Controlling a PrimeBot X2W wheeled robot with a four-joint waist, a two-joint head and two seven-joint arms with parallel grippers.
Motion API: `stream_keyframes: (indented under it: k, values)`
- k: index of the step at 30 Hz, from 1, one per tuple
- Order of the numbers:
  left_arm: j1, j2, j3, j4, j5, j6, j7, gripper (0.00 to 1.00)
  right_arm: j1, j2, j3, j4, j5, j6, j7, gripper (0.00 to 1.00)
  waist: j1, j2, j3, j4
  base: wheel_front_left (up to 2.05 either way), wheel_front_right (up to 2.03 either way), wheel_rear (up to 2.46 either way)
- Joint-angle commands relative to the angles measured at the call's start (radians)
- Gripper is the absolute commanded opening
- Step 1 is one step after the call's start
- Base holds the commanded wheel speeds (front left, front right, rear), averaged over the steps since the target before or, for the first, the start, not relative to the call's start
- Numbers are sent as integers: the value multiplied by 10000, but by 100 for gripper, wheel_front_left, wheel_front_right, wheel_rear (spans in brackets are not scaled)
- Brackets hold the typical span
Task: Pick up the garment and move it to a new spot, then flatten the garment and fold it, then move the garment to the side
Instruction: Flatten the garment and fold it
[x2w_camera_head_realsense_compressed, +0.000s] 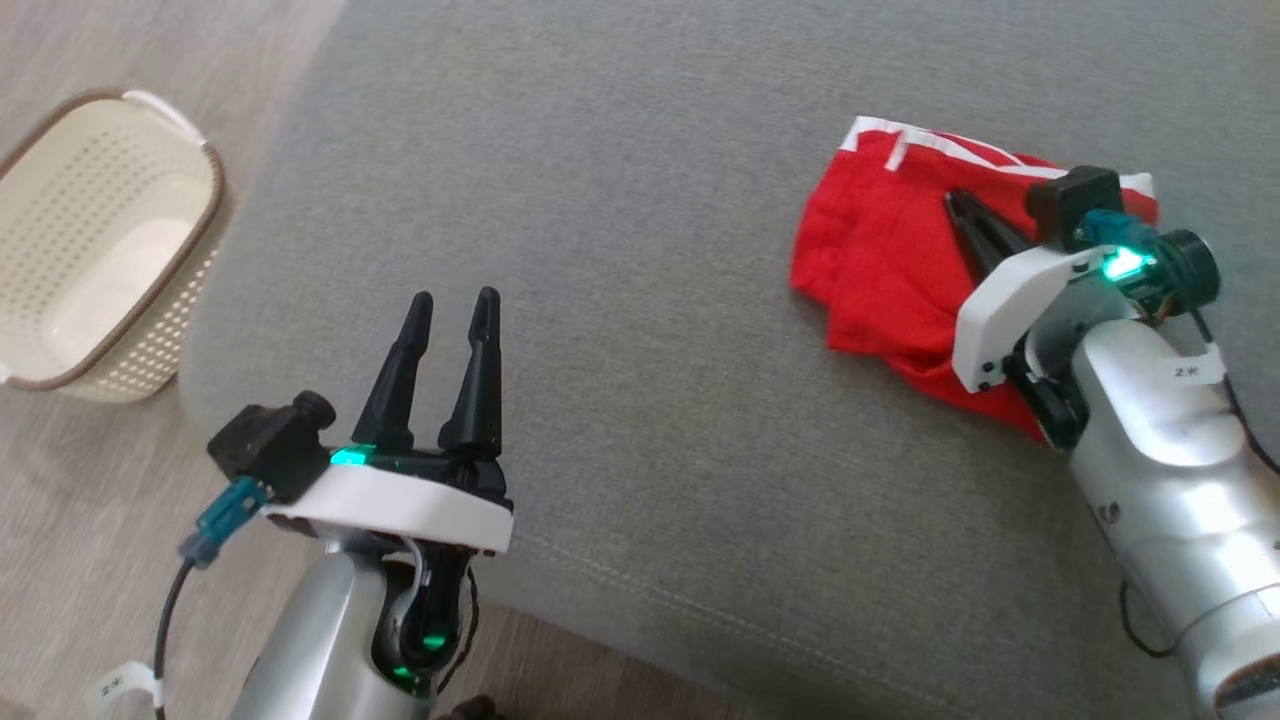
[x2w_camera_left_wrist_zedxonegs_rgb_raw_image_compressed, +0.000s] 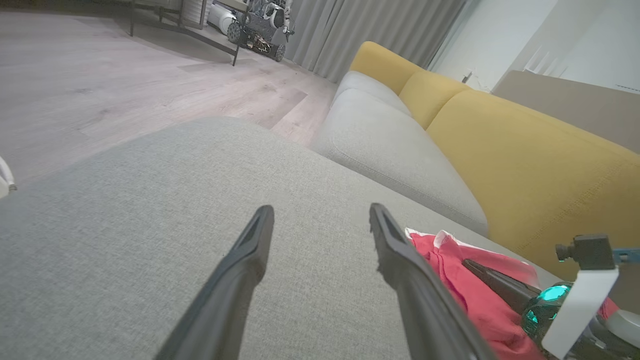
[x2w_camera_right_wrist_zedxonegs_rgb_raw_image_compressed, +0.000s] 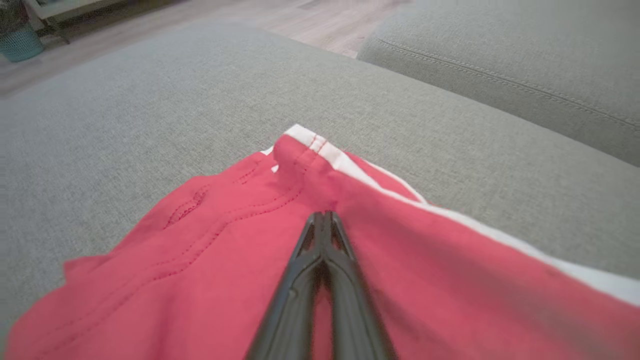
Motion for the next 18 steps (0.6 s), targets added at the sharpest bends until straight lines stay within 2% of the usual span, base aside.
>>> stream_keyframes:
  k: [1, 6, 12, 16, 18]
  values:
    - [-315, 83, 345, -359, 68, 33, -76, 100, -282, 209, 146, -178, 98, 75, -343, 0, 0, 0, -58, -211, 0, 0, 0]
    - [-360, 83, 564, -343, 338, -37, -76, 100, -374, 419, 42, -325, 356, 75, -1292, 0, 0, 0, -353, -819, 0, 0, 0]
    - [-315, 83, 828, -419, 664, -114, -76, 100, 213, 472, -643, -1146, 578, 75, -2176, 0, 0, 0, -792, -1747, 0, 0, 0]
    - [-282, 83, 959, -444, 840, -160, -76, 100, 1093, 475, -1584, -2081, 245, 75, -2421, 0, 0, 0, -978, -2326, 0, 0, 0]
    - [-244, 83, 1073, -456, 918, -176, -76, 100, 1615, 684, -2182, -2623, -23, 75, -2468, 0, 0, 0, -1051, -2647, 0, 0, 0]
